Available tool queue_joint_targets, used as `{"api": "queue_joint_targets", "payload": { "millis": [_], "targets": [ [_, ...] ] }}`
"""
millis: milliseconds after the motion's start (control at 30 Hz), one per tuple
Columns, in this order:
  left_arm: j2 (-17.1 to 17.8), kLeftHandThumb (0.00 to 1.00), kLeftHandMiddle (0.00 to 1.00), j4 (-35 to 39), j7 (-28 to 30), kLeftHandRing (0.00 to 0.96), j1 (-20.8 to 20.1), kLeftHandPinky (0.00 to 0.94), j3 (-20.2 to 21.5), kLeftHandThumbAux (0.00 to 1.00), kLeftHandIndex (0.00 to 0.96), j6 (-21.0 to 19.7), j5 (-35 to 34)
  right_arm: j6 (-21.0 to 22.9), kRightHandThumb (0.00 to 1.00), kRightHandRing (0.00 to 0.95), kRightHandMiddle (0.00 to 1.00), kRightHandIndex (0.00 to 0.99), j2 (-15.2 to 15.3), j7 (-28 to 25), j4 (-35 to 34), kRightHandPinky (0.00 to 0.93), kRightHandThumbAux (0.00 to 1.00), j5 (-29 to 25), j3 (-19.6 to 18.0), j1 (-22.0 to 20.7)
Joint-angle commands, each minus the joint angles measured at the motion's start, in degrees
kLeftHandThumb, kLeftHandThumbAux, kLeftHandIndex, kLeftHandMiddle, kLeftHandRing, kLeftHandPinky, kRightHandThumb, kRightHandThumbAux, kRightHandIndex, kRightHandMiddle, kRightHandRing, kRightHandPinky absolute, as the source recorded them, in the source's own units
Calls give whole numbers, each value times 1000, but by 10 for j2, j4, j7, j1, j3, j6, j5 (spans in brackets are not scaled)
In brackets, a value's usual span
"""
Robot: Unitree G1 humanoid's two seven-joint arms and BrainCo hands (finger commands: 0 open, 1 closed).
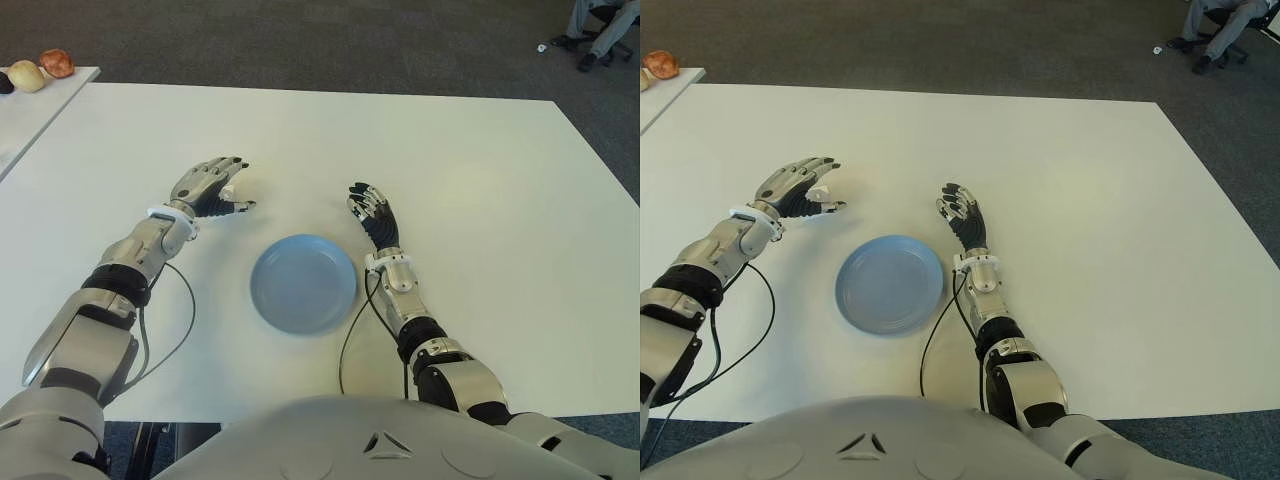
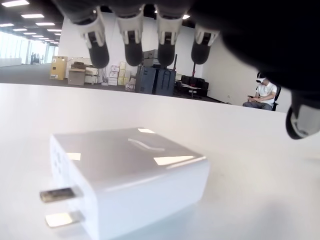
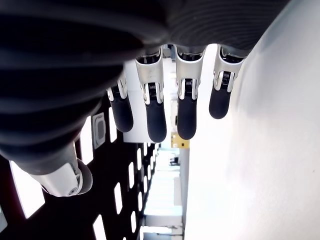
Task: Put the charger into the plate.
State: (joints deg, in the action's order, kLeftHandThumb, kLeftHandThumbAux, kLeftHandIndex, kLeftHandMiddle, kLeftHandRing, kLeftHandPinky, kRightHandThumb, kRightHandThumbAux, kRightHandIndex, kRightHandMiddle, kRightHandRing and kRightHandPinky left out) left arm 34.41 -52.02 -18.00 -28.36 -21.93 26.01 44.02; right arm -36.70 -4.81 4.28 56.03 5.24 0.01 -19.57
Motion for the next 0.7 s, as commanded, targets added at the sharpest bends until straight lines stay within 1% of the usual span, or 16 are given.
{"api": "queue_joint_targets", "payload": {
  "millis": [33,267,500,700],
  "targets": [
    [-8,217,0,-30,-18,0,-10,14,-20,327,0,1,11,31,0,234,264,203,-2,0,29,201,612,-3,0,57],
    [-9,220,0,-48,-37,0,-16,1,-36,338,0,3,16,27,0,242,269,204,0,0,33,198,602,-3,-1,56],
    [0,202,0,-63,-72,0,-19,0,-57,340,0,3,35,24,0,242,271,206,-1,-8,34,189,606,-9,-5,56],
    [6,176,0,-109,-116,0,-38,0,-89,370,0,3,68,22,0,239,269,208,2,-6,35,182,607,-5,-4,57]
  ]
}}
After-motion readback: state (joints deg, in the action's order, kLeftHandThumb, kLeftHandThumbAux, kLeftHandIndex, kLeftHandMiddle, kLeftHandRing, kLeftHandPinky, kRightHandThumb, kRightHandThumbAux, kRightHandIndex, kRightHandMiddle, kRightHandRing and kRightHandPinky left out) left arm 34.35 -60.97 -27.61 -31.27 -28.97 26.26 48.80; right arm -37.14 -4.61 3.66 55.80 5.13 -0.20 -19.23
